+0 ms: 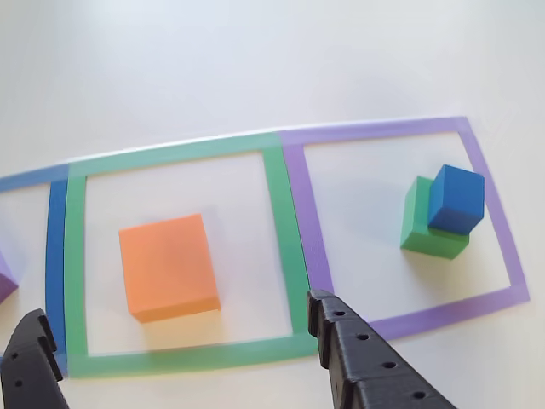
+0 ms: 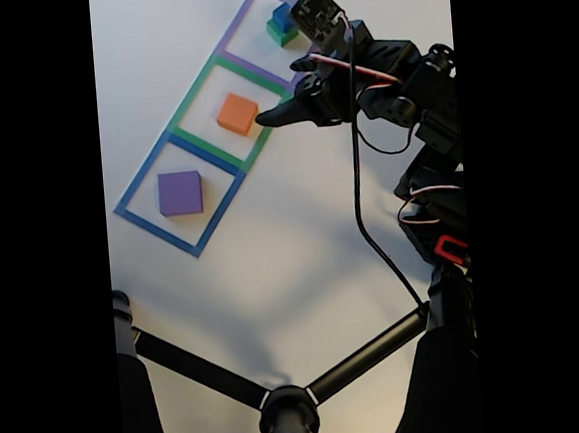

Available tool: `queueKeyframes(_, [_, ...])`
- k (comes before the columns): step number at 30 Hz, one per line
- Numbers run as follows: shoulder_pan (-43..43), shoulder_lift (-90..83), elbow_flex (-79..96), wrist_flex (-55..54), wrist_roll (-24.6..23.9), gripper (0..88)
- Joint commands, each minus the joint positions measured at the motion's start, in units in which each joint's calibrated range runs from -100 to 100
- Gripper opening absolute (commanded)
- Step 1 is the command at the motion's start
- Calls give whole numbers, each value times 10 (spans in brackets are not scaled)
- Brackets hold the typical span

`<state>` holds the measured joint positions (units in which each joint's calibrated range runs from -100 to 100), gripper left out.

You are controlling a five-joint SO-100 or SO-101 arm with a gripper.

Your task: Tower of hanoi

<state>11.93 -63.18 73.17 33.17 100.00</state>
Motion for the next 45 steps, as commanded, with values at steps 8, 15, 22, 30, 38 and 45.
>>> queueKeyframes(8, [1,173,147,-411,0,404])
queueKeyframes(15, [-2,322,164,-591,0,419])
queueKeyframes(22, [-12,453,157,-738,0,430])
queueKeyframes(30, [-23,577,118,-844,0,417])
queueKeyframes(38, [-23,676,94,-921,0,414])
queueKeyframes(45, [-22,722,87,-955,0,411])
